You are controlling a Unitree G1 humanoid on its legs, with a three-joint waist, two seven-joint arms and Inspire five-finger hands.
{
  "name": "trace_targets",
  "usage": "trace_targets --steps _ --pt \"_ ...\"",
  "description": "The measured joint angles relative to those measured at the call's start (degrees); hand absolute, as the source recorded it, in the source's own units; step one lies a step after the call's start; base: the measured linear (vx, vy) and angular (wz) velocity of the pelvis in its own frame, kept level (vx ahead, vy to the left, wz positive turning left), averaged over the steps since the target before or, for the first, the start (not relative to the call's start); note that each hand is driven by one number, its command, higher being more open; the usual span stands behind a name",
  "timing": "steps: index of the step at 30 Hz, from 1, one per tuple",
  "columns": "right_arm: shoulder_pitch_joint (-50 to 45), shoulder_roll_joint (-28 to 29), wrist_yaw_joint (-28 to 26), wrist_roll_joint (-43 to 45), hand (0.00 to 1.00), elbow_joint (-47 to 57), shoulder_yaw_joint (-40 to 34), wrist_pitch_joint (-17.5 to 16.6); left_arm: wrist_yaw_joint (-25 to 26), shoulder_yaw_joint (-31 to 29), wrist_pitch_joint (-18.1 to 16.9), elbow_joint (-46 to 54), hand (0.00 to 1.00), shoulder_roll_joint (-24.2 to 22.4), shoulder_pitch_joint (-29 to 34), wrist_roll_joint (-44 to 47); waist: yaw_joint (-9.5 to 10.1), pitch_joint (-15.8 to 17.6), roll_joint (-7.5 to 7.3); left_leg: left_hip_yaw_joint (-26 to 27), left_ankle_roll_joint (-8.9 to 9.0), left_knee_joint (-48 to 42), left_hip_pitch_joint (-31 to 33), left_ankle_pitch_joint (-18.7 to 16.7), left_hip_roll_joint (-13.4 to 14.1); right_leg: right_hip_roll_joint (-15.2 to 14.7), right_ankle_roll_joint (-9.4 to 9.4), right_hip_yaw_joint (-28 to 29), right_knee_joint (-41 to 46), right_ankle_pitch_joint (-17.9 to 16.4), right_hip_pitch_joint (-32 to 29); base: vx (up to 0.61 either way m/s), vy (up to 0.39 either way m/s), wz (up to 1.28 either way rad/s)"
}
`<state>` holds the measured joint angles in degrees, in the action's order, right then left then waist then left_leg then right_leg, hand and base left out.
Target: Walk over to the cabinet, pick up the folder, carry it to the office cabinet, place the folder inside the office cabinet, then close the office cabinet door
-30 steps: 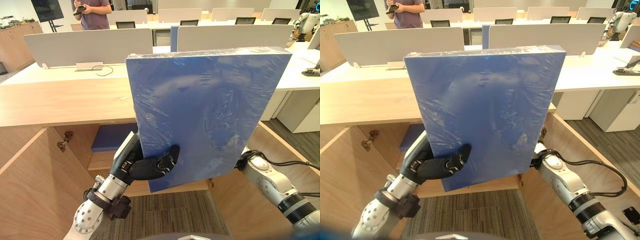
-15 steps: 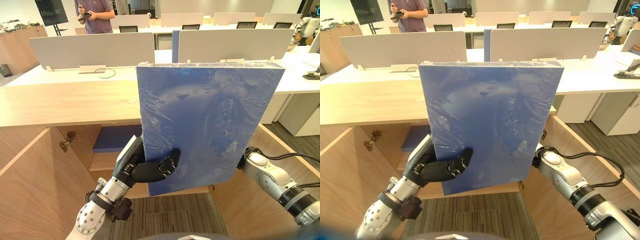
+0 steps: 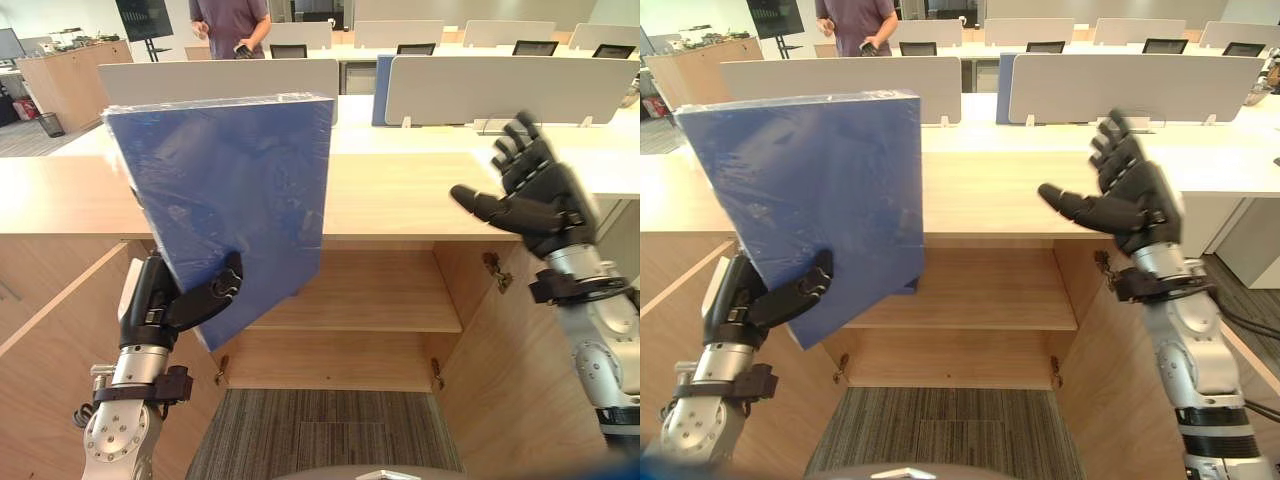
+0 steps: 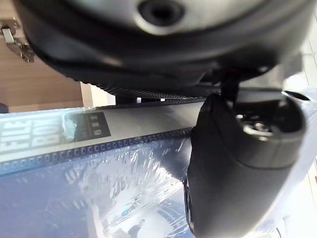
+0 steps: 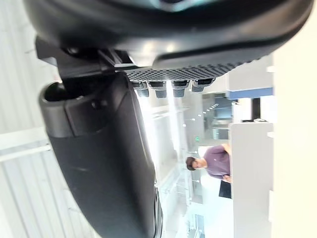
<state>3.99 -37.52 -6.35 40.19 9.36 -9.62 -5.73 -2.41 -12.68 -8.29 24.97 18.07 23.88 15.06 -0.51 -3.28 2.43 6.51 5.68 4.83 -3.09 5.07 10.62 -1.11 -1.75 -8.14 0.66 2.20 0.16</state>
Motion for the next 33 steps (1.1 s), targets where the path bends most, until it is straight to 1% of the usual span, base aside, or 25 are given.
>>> trace_targets --steps 1,3,5,6,7,8,9,10,11,14,15,18,19,20,21,27,33 --pt "-1.8 0.7 -0.9 -1.2 1.0 -0.2 0.5 0.2 -0.1 0.0 0.0 0.0 0.0 -0.1 0.0 0.0 0.01 0.0 0.13 -0.1 -0.04 -0.3 0.0 -0.4 0.0 0.0 -0.01 -0.1 -0.3 -0.1 0.2 -0.01 0.009 0.03" --pt "-5.0 2.6 -2.8 -4.0 1.0 -2.2 3.5 1.8 -0.6 0.1 0.0 0.1 0.0 -0.5 -0.1 -0.1 0.0 0.1 0.06 -0.1 0.16 -0.8 0.0 -1.0 0.0 0.0 0.12 -0.1 -0.7 -0.2 0.7 0.0 0.0 0.0" --pt "-8.8 5.8 -5.1 -7.8 1.0 -8.7 8.1 5.5 -1.4 0.2 0.0 0.1 0.0 -0.5 -0.4 -0.2 0.09 0.7 0.05 -0.3 0.37 -1.0 0.0 -1.3 -0.1 -0.1 0.04 -0.1 -1.2 -0.1 0.9 0.0 0.0 0.0" --pt "-9.6 6.6 -5.3 -9.0 1.0 -10.6 8.8 6.6 -1.6 0.2 0.0 0.1 0.0 -0.6 -0.5 -0.2 0.15 1.0 0.3 -0.4 0.36 -0.9 0.1 -1.3 -0.2 -0.2 0.01 -0.2 -1.3 -0.1 1.0 0.02 0.02 0.04" --pt "-10.5 8.2 -5.8 -10.6 1.0 -14.3 9.6 8.6 -1.8 0.2 0.0 0.1 0.0 -0.7 -0.5 -0.2 0.25 2.0 1.06 -0.5 0.34 -0.8 0.1 -1.3 -0.4 -0.4 -0.07 -0.3 -1.4 -0.1 1.1 0.02 0.019 0.04" --pt "-10.8 8.9 -5.8 -11.7 1.0 -15.8 9.6 9.5 -1.8 0.2 0.0 0.1 0.0 -0.8 -0.5 -0.2 0.27 2.5 1.56 -0.5 0.32 -0.8 0.1 -1.3 -0.5 -0.5 -0.13 -0.3 -1.4 0.0 1.1 0.04 0.03 0.03" --pt "-11.3 9.9 -5.8 -13.8 1.0 -18.3 9.6 10.9 -1.9 0.1 0.0 0.1 0.0 -1.4 -0.5 -0.2 0.46 3.2 2.37 -0.5 0.2 -0.6 0.2 -1.2 -0.7 -0.6 -0.29 -0.4 -1.4 0.1 1.0 0.04 0.024 0.0" --pt "-11.5 10.7 -5.7 -15.0 1.0 -19.5 9.6 12.0 -2.0 -0.1 0.0 0.1 0.0 -2.2 -0.5 -0.5 0.48 3.6 2.9 -0.5 -0.22 -0.6 0.2 -0.9 -0.8 -0.7 -0.5 -0.4 -1.5 0.3 1.0 0.07 0.021 -0.01" --pt "-11.6 11.1 -5.7 -15.4 1.0 -19.5 9.6 12.1 -2.0 -0.1 0.0 0.2 0.0 -2.9 -0.6 -0.6 0.47 3.5 3.1 -0.5 -0.24 -0.6 0.2 -0.9 -0.9 -0.7 -0.44 -0.4 -1.5 0.2 1.0 0.07 0.01 -0.01" --pt "-11.0 11.2 -5.5 -15.0 1.0 -17.7 8.7 11.8 -2.3 -0.1 0.0 0.4 0.0 -3.0 -1.5 -0.6 0.57 3.7 2.77 -0.6 -0.38 -0.7 0.1 -1.1 -0.8 -0.6 -0.3 -0.4 -1.2 -0.2 1.1 0.05 0.0 0.01" --pt "-9.9 11.7 -5.3 -12.9 1.0 -16.9 7.6 11.4 -2.3 -0.1 0.0 0.4 0.0 -3.0 -2.3 -0.6 0.6 4.1 2.13 -0.6 -0.42 -0.7 0.0 -1.1 -0.8 -0.6 -0.31 -0.4 -1.0 -0.3 1.1 0.0 0.0 0.0" --pt "-7.8 13.3 -4.1 -8.8 1.0 -14.0 5.3 10.6 -2.4 -0.1 0.0 0.4 0.0 -3.0 -2.9 -0.6 0.56 4.6 1.26 -0.6 -0.53 -0.9 -0.2 -1.4 -0.8 -0.7 -0.4 -0.2 -0.3 -0.7 1.1 0.0 0.0 0.0" --pt "-6.5 13.4 -3.6 -7.1 1.0 -11.5 4.7 9.1 -2.5 -0.1 0.0 0.4 0.0 -3.0 -2.9 -0.7 0.56 4.7 1.03 -0.6 -0.45 -1.2 -0.4 -1.8 -0.9 -0.9 -0.46 -0.1 0.2 -1.0 1.1 0.0 0.0 0.0" --pt "-6.3 13.3 -2.9 -6.4 1.0 -11.0 4.7 10.0 -2.5 0.0 0.0 0.4 0.0 -3.0 -3.0 -0.7 0.57 4.7 0.91 -0.6 -0.44 -1.3 -0.4 -1.8 -0.9 -0.9 -0.49 -0.1 0.3 -1.1 1.1 0.0 0.0 0.0" --pt "-6.3 13.6 -2.4 -5.6 1.0 -11.3 4.6 9.9 -2.5 -0.1 0.0 0.4 0.0 -3.1 -3.1 -1.1 0.69 4.8 0.71 -0.6 -0.45 -1.4 -0.5 -1.9 -0.9 -1.0 -0.48 -0.1 0.4 -1.1 1.2 0.0 0.0 0.0" --pt "-6.1 13.5 -1.7 -2.6 1.0 -11.2 5.1 9.9 -2.9 0.2 0.0 0.5 0.0 -3.3 -3.5 -1.2 1.17 4.8 0.72 -0.6 -0.44 -1.5 -0.4 -1.9 -0.9 -0.9 -0.47 -0.1 0.6 -1.1 1.1 0.0 0.0 0.0" --pt "-4.5 12.2 0.6 0.9 1.0 -11.2 9.9 9.9 -3.2 3.0 0.0 0.5 0.0 -3.4 -3.5 -1.2 1.05 4.8 0.66 -0.3 -0.41 -1.8 -0.4 -1.9 -0.9 -0.9 -0.46 0.2 1.1 -1.2 0.9 0.0 0.002 -0.01"
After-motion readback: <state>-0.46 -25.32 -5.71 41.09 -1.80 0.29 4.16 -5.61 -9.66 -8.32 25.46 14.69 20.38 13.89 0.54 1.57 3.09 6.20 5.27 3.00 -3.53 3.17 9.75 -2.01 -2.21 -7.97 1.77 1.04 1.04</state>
